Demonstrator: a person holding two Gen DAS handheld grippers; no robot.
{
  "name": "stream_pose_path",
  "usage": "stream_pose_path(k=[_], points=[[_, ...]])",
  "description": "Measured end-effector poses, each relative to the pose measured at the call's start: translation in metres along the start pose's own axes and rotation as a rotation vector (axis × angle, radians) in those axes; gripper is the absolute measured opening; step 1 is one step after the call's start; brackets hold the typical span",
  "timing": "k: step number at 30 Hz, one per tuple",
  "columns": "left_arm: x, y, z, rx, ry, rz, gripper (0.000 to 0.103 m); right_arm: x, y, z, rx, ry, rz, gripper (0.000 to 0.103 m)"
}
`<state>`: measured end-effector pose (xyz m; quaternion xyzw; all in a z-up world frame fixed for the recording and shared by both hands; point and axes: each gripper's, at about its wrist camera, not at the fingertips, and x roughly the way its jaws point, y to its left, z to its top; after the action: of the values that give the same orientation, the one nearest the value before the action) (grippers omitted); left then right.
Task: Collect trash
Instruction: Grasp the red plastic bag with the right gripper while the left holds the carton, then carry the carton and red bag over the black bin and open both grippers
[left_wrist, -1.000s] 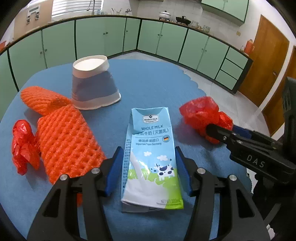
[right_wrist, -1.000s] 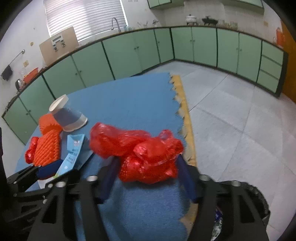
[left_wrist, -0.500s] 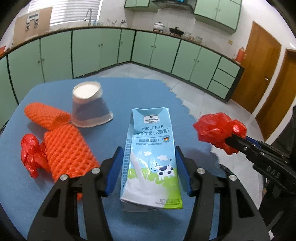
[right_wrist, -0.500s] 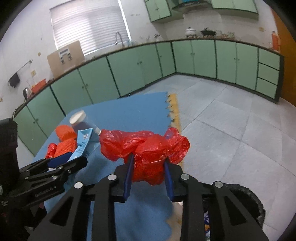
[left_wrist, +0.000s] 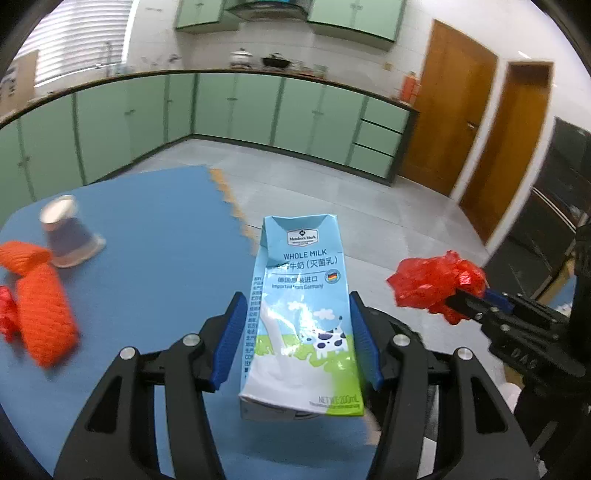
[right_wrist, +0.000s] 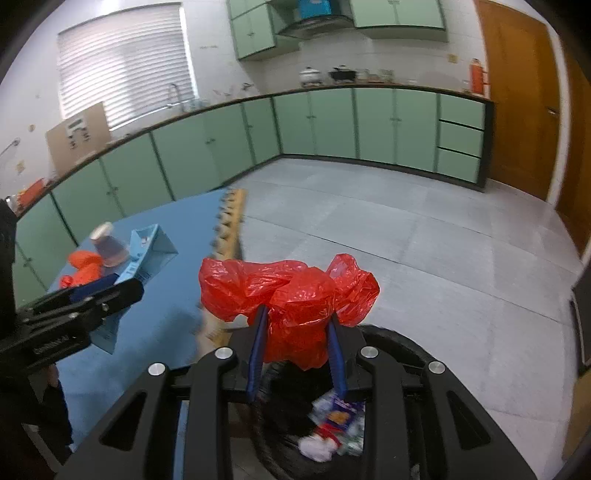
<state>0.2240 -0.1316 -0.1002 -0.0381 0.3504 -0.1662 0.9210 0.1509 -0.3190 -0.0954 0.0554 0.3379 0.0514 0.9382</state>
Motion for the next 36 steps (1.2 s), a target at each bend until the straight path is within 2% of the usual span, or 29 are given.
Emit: stream_pose_path(k=[3,10,13,17,19,23,27,32,36], points=[[0.013,-0.024,-0.005,0.022,0.021,-0.039,0.053,-0.004,-0.018,-0.013,-0.001,0.017,-0.052,0.03],[0.048,-0.073,-0.018,0.086,0.079,-0.098,0.054,0.003,-0.066,-0.038,0.073,0.082,-0.112,0.031],[0.066,-0.085,-0.022,0.109,0.127,-0.132,0.055,0.007,-0.075,-0.045,0.082,0.098,-0.148,0.04],[0.081,-0.1,-0.026,0.128,0.168,-0.166,0.068,0.017,-0.087,-0.05,0.093,0.135,-0.177,0.052],[0.084,-0.105,-0.028,0.134,0.175,-0.176,0.068,0.022,-0.091,-0.054,0.091,0.153,-0.198,0.058],[0.082,-0.1,-0.026,0.128,0.173,-0.185,0.069,0.022,-0.095,-0.061,0.109,0.166,-0.213,0.064],[0.07,-0.087,-0.023,0.109,0.14,-0.163,0.069,0.016,-0.09,-0.059,0.107,0.144,-0.211,0.071],[0.037,-0.052,-0.014,0.081,0.063,-0.094,0.073,0.007,-0.066,-0.044,0.065,0.086,-0.172,0.079],[-0.001,-0.004,-0.007,0.044,-0.01,0.0,0.077,0.003,-0.027,-0.026,0.0,0.049,-0.105,0.085]])
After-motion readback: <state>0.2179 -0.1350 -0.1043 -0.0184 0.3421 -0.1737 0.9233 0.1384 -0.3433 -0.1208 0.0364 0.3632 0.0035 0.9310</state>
